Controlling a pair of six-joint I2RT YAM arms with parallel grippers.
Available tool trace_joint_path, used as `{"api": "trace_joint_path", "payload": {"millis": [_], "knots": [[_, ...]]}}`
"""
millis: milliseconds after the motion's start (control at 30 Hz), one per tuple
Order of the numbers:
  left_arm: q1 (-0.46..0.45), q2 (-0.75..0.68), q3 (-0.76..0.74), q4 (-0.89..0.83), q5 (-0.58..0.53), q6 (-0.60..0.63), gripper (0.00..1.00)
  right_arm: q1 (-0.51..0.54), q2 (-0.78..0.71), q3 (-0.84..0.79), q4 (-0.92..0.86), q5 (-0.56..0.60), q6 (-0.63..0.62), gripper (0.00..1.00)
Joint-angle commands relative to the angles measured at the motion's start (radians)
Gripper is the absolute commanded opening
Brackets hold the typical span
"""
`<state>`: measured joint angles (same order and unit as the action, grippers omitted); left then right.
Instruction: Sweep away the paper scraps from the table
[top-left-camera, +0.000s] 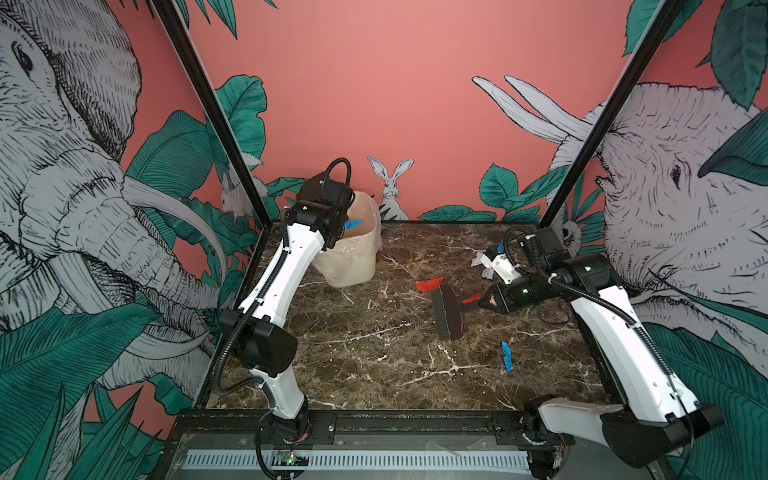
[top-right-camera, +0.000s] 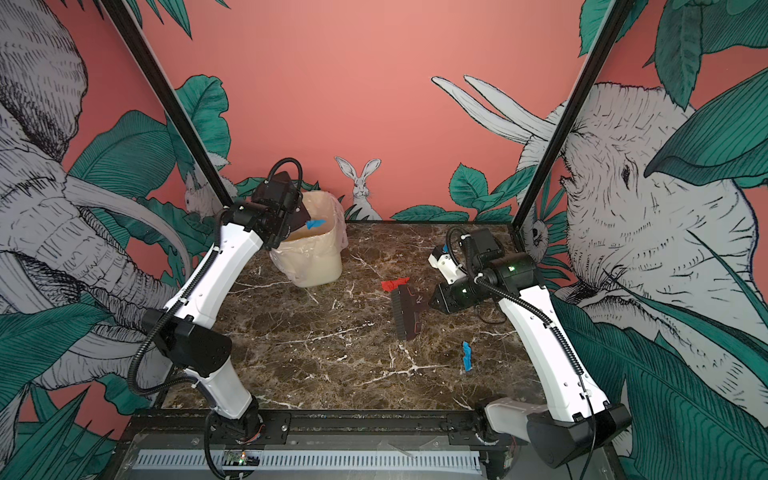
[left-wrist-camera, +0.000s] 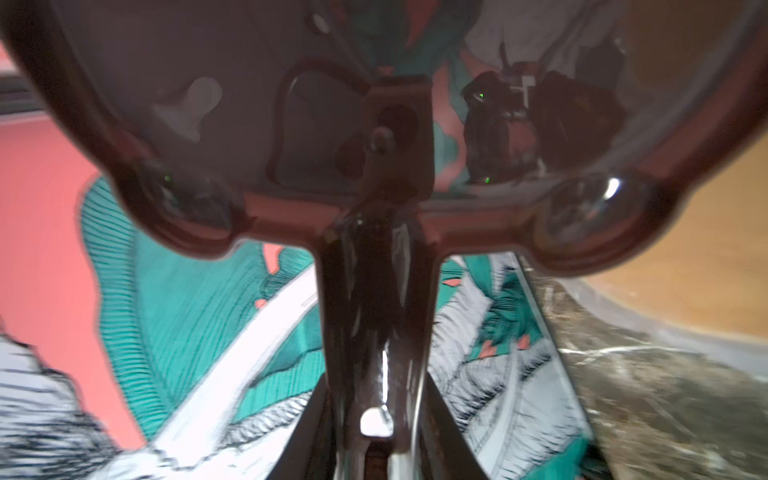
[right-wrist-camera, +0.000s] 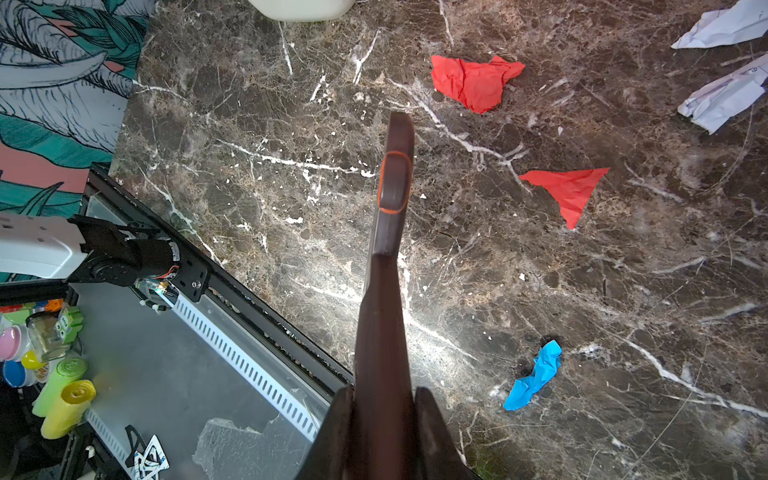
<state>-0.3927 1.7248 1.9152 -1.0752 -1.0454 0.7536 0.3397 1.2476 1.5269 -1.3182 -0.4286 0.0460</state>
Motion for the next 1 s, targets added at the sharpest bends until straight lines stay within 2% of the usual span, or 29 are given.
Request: {"api": "trace_joint_path", "payload": {"millis": [0,100,167,400,500,700,967], "knots": [[-0.031,-0.100,-0.093,0.331,-0.115,0.270,0.00,-0.003,-0.024,0.021,0.000,-0.022,0.003,0.00],[-0.058,-0.143,-0.207,0.597,-0.145,0.502,0.00,-0.003,-0.028,0.021,0.002,-0.019,0.007,0.00],[-0.066,-0.150,-0.230,0.655,-0.152,0.569,0.00,-0.002,-0.030,0.021,0.002,-0.018,0.008,0.00],[-0.066,-0.171,-0.232,0.668,-0.153,0.575,0.00,-0.003,-0.040,0.008,0.006,-0.016,0.014,0.00],[-0.069,-0.179,-0.212,0.624,-0.147,0.515,0.00,-0.003,-0.042,0.008,0.004,-0.008,0.015,0.00],[-0.095,-0.175,-0.059,0.387,-0.095,0.236,0.00,-0.003,-0.036,0.025,-0.023,0.043,0.005,0.00],[-0.245,-0.151,0.111,0.093,-0.013,-0.088,0.00,-0.003,-0.031,0.045,-0.089,0.232,-0.016,0.00]]}}
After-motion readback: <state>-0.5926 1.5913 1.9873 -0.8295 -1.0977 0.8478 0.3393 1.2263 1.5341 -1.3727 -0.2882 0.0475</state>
